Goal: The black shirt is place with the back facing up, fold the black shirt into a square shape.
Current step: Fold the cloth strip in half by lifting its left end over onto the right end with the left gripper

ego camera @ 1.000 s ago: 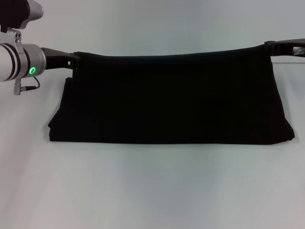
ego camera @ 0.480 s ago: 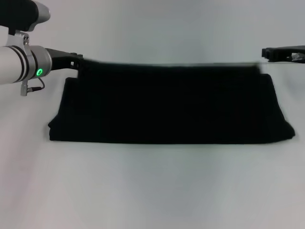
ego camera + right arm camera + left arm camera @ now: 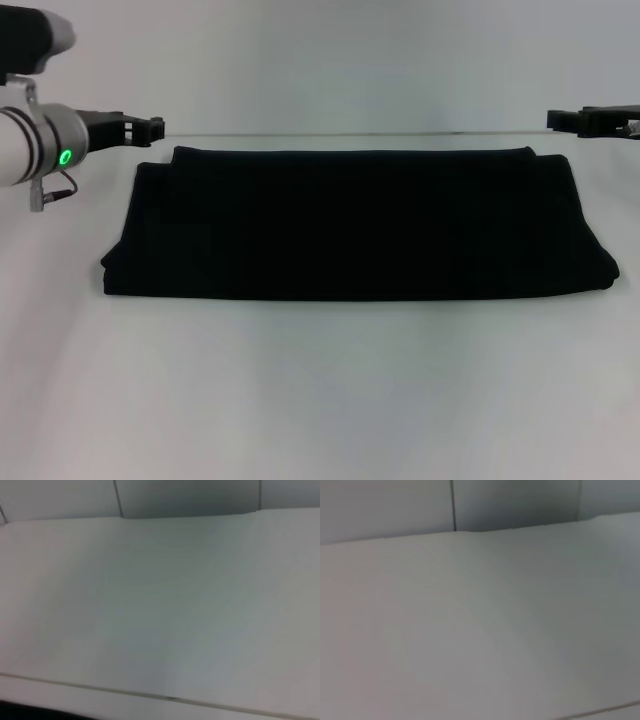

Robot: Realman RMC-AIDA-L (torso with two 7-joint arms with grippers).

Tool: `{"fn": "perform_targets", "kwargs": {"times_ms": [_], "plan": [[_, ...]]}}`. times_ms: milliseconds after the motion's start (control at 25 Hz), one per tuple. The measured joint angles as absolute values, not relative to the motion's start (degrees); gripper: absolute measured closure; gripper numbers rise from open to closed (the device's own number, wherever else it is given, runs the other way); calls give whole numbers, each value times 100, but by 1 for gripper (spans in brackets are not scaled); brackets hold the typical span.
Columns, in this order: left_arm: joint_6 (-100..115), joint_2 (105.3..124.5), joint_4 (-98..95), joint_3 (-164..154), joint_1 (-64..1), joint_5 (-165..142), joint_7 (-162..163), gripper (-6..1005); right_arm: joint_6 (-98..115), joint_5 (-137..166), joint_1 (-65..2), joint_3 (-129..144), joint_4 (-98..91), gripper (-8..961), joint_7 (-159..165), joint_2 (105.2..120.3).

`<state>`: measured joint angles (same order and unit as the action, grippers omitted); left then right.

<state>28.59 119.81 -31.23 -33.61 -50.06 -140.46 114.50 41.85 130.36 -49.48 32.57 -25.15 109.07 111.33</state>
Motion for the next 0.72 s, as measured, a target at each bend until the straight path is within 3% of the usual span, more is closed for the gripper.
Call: {"fn": "perform_targets", "kwargs": {"times_ms": [280, 520, 720], "plan": [[5780, 11915, -4322, -3374, -4506, -14045, 12273, 441, 5883, 12413, -4439, 3191, -3229, 298, 11027, 11171], [8280, 11714, -5060, -3331, -4149, -14045, 12756, 196, 6940, 12022, -4118, 3220, -3331, 277, 10914, 11176], [9217, 11597, -5056, -3008, -4034, -14092, 13297, 89, 7296, 12018, -4124, 3281, -3308, 263, 10626, 11209]]}}
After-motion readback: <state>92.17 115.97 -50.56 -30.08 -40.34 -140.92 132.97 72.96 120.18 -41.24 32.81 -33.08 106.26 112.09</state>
